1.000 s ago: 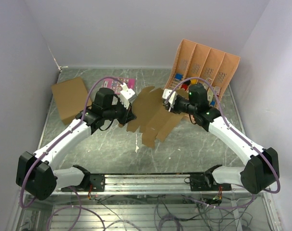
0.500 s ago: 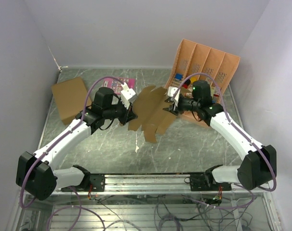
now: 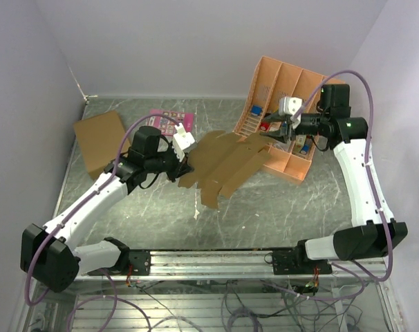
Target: Fold the paper box
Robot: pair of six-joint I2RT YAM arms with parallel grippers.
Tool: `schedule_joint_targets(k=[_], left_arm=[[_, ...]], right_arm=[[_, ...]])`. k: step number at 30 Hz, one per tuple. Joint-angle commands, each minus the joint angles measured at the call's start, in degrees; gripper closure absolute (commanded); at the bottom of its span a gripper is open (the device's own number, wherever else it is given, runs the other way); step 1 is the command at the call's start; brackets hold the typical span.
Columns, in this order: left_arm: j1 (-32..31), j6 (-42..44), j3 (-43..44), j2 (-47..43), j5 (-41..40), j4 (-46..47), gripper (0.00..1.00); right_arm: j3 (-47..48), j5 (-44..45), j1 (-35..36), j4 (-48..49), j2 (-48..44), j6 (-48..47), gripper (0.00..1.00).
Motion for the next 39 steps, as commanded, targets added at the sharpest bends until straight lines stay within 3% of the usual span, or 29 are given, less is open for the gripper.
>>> schedule_joint_targets(k=[1, 4, 7, 12, 17, 21, 35, 39], left_arm=[[0.69, 5.33, 3.25, -2.09, 2.94, -1.94, 0.93], [0.65, 6.59, 4.08, -2.53, 3.49, -2.75, 0.93], [0.65, 7.31, 4.50, -2.63, 4.43, -3.23, 0.93], [0.67, 7.84, 5.05, -2.88, 4.71, -3.58, 0.93], [0.65, 7.99, 5.55, -2.88, 5.54, -3.42, 0.93], [0.69, 7.72, 5.54, -2.76, 6.31, -2.74, 0.93], [0.66, 7.90, 5.22, -3.23, 9.05, -2.20, 0.93], [0.65, 8.54, 5.61, -3.35, 9.25, -2.77, 0.93]], right_arm=[[6.37, 2.78, 0.64, -2.06, 6.08, 5.18, 0.63], [14.05, 4.35, 3.30, -13.33, 12.49, -0.66, 0.73], [16.28, 7.63, 5.87, -16.05, 15.35, -2.71, 0.78], [17.31, 9.38, 6.62, -20.07, 16.93, -7.62, 0.77], [17.31, 9.98, 8.71, -26.35, 18.15, -13.32, 0.68], [15.80, 9.58, 9.96, -25.64, 17.56, -13.09, 0.64], [13.67, 6.81, 12.41, -23.13, 18.76, -10.85, 0.64], [14.98, 5.57, 12.51, -26.27, 20.57, -14.08, 0.74]])
